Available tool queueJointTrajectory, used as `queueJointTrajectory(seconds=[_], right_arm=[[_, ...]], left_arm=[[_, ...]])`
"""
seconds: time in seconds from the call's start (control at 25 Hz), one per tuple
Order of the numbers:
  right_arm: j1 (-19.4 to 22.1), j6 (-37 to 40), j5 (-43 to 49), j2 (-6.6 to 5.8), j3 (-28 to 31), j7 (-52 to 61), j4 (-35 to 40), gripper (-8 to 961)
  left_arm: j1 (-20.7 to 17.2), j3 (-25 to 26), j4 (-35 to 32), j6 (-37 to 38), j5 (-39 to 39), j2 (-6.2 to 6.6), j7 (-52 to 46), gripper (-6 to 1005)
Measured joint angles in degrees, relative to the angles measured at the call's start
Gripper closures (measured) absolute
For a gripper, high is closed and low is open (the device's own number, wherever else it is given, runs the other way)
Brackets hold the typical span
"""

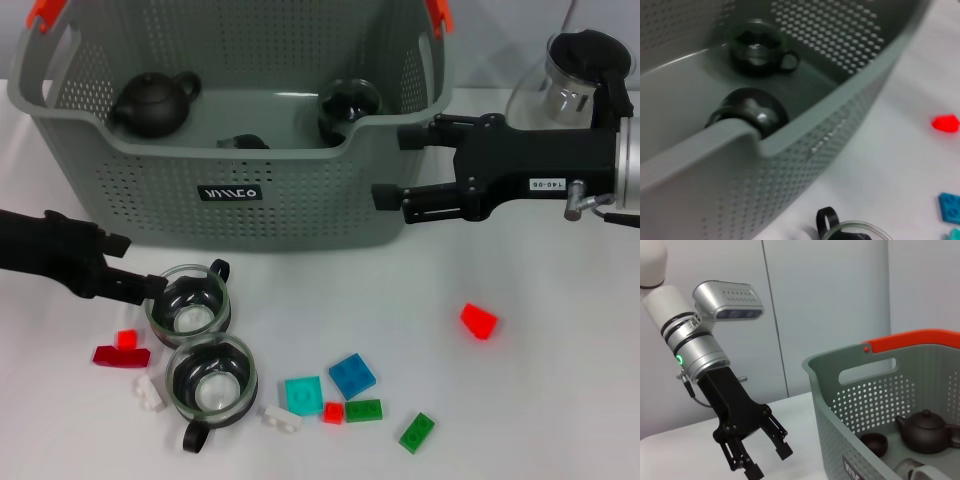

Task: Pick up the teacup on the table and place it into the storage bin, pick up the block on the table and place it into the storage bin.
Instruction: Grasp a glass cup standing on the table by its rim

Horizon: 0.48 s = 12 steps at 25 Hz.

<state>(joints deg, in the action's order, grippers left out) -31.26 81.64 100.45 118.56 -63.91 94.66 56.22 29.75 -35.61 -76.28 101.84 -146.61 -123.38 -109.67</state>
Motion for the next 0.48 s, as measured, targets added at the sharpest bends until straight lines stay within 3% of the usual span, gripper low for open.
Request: queueJointTrajectory(seconds=[0.48], right_arm=[[-0.54,0.15,1.39,-0.70,0.28,0.00,-0.04,26]], left_arm=[[0.30,-7.67,0.41,-6.14,-4.05,0.00,-15.52,174]])
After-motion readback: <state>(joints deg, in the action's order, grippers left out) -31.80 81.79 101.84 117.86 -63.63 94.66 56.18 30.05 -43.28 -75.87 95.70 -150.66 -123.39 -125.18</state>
